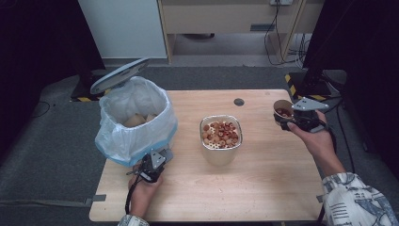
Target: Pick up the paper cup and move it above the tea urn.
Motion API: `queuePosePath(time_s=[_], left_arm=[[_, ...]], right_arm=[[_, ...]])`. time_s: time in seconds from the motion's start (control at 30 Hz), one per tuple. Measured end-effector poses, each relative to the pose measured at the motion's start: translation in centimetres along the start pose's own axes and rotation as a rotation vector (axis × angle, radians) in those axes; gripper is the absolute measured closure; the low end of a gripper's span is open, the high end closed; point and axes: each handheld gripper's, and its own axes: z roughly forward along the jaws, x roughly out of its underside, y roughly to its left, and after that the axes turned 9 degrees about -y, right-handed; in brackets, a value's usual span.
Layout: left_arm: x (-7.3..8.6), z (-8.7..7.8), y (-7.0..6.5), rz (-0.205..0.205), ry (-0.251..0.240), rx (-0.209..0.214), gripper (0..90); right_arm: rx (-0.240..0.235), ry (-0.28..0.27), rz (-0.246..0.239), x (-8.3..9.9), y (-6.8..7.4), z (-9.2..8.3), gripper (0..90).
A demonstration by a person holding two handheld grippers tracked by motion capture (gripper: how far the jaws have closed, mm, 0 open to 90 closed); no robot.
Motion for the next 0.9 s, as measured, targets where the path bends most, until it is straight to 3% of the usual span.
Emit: queuePosePath(time_s=[0.27,0.37,0.9], left_arm=[[0.0,0.0,0.0,-0.001,0.000,0.000,89.4],[0.0,0.0,0.0,-0.001,0.000,0.001,89.4],[0.0,0.0,0.0,-0.001,0.000,0.000,89.4]], right_arm=[[-0.011,-0.001,-0.050,-1.8,-0.1,0.3,34.6],[-0.024,-0.020,-0.092,-3.2,-0.1,0.4,34.6],[-0.042,-0.058,-0.149,-5.9,-0.3,0.6,34.6]])
